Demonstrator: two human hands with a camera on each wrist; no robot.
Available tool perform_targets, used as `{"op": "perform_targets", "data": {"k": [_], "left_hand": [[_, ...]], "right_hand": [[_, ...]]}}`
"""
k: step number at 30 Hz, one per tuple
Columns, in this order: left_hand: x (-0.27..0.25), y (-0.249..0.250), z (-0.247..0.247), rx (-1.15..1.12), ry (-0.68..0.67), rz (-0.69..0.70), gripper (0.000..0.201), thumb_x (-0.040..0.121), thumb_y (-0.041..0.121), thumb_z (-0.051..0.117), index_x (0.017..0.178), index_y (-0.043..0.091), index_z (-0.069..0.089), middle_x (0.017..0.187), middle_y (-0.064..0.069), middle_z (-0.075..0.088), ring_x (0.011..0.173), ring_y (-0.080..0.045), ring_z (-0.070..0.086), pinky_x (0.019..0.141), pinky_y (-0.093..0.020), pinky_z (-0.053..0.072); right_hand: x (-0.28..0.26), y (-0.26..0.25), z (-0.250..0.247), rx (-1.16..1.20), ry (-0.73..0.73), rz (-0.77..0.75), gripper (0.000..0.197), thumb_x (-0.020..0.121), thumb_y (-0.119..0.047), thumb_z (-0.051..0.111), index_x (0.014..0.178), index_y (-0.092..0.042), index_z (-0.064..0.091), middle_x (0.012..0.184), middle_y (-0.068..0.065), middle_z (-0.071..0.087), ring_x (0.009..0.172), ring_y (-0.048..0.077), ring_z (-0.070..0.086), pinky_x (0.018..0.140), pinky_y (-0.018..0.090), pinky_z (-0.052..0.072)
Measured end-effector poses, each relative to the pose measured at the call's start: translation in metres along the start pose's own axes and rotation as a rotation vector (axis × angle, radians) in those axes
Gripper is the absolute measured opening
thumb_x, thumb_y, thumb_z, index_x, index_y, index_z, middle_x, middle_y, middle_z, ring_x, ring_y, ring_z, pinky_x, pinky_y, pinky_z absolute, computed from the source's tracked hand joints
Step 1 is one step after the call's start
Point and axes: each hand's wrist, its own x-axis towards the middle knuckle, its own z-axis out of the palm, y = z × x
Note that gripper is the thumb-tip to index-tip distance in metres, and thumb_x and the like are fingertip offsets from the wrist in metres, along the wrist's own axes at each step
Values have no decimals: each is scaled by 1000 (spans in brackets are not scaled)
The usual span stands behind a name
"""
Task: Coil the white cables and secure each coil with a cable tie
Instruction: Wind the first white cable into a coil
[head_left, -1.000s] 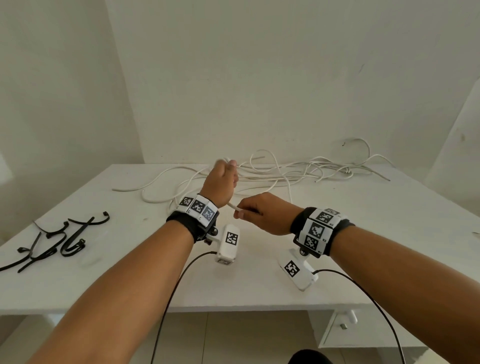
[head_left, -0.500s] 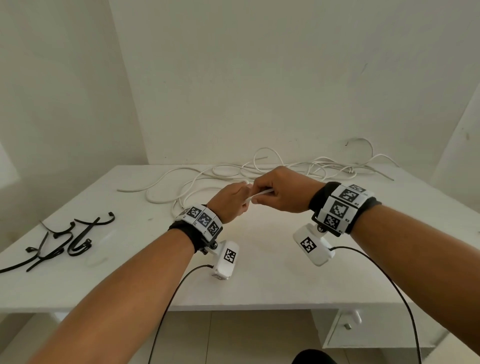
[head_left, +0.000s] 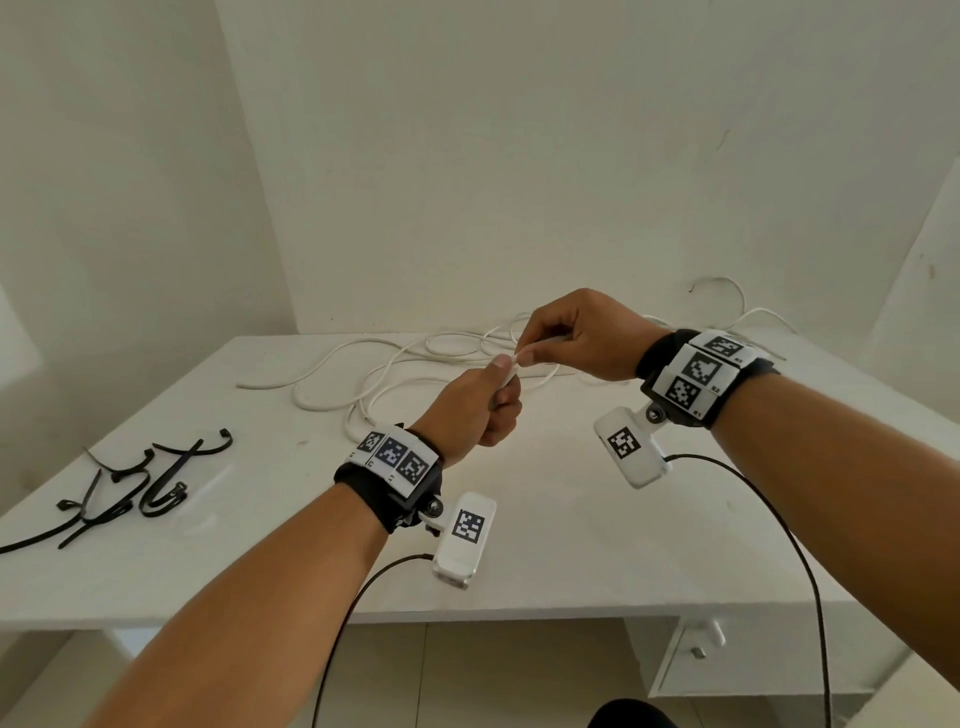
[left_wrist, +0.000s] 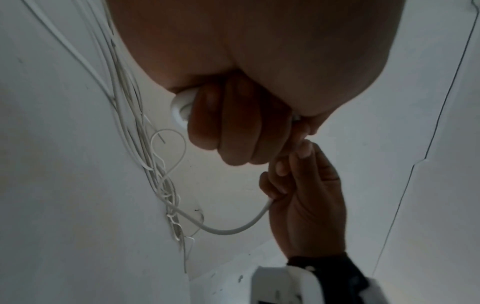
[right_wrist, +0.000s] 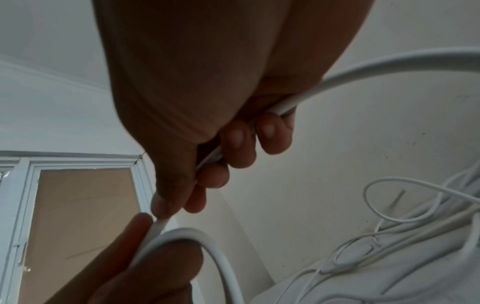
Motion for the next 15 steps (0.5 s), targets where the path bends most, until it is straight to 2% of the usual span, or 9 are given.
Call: {"op": "perform_targets", "data": {"k": [2,4,6,9,12,13,15], "left_hand": [[-2,4,1,-92,6,27,48,107,38,21,64,18,30,50,10,22,44,-8,15,42,-19,15],[-5,11,1,-169,24,46,49,108,34,21,63,18,30,48,9,22,42,-7,15,41,-20,13],[-8,18,1,-203,30,84,49,107,34,22,61,19,31,48,8,21,42,-8,14,41,-21,13],[-11,32,2,-264,16,161,45,97,45,30,58,22,36,47,9,22,41,-7,15,42,-22,12],[-8,48,4,-335,-6,267,43,93,48,32,58,24,39,47,10,24,40,-5,16,42,-23,11],[-7,53,4,-351,-3,300,41,93,47,31,61,22,38,47,10,24,40,-5,16,42,-23,10],[-4,60,3,-379,28,338,37,92,45,31,67,18,33,47,10,24,40,-5,18,44,-24,10]], "right_hand": [[2,1,0,38,50,-11,6,87,-29,75,85,-23,75,77,-5,73,71,14,64,69,26,50],[4,6,-1,102,117,-10,6,88,-29,73,86,-23,75,76,0,71,67,17,61,68,30,49],[5,11,-1,148,171,-3,10,89,-32,71,88,-23,76,72,-1,69,64,14,57,65,29,47],[3,15,10,216,206,-7,16,95,-32,63,90,-24,77,59,-9,57,52,6,44,55,19,38],[0,12,28,296,232,-20,32,101,-30,55,77,-43,71,55,-10,46,48,10,39,52,23,37],[-1,11,35,300,236,-21,37,102,-30,53,72,-45,68,55,-9,44,48,10,38,51,23,36],[-3,8,47,271,205,-10,39,103,-30,49,68,-40,63,56,-7,45,47,7,39,52,24,37]]}}
